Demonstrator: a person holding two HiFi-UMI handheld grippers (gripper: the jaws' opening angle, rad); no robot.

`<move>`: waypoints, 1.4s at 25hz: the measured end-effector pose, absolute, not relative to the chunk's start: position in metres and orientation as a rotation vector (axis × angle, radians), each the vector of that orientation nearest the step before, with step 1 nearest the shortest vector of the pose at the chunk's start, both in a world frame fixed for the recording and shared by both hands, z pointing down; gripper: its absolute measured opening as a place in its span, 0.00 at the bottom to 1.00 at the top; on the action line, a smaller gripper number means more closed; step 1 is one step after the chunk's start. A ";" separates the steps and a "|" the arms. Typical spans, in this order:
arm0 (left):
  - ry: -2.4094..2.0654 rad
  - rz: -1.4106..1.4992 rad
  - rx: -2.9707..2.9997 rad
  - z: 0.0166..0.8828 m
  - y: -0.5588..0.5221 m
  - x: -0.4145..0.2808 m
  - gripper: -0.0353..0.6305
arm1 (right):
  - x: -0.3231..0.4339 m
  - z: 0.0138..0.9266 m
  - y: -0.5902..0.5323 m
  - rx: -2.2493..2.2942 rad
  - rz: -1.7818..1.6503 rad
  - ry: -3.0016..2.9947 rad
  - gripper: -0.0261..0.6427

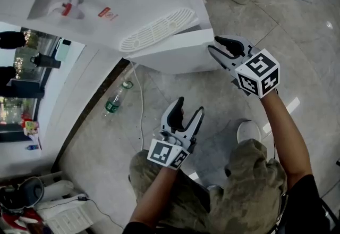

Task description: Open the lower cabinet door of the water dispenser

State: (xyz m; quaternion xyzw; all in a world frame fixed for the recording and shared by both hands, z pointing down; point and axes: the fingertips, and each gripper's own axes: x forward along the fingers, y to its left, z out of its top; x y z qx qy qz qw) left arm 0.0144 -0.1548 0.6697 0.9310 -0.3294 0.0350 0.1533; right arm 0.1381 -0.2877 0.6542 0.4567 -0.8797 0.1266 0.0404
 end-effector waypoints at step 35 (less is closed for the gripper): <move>-0.867 0.169 2.679 0.694 -0.143 0.036 0.44 | 0.105 0.657 -0.216 1.214 0.298 -2.706 0.22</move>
